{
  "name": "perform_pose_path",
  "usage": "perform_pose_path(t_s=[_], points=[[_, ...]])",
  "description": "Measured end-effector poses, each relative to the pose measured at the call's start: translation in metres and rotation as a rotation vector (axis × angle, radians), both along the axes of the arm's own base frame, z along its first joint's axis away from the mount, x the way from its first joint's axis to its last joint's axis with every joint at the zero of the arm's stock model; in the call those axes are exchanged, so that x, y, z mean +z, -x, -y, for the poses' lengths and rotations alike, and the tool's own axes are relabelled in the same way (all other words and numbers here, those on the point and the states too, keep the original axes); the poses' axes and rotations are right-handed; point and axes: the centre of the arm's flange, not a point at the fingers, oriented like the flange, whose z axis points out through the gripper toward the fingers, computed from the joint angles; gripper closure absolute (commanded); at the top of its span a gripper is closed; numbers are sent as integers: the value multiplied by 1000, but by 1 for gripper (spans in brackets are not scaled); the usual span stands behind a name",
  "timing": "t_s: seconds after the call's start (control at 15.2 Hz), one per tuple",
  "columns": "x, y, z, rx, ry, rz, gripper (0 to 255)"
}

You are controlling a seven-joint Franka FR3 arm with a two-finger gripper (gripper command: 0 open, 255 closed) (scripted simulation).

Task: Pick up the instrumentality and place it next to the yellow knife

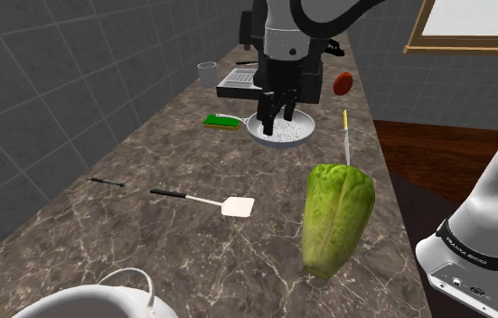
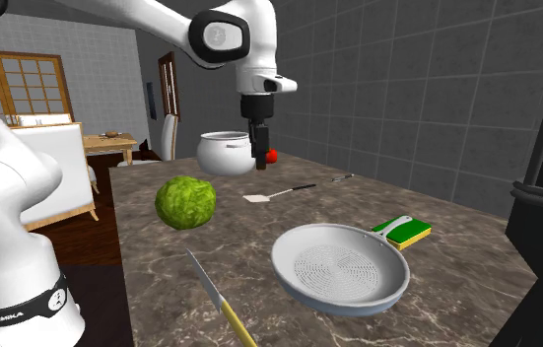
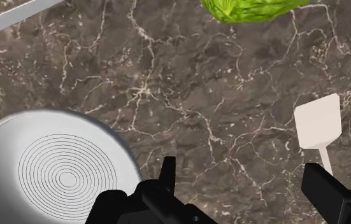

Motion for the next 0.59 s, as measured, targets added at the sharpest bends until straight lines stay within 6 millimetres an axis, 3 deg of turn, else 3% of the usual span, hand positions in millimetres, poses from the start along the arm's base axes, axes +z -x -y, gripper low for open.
perform_pose_path(t_s=[0.59], points=[[-50, -42, -103, 174, 21, 33, 0]])
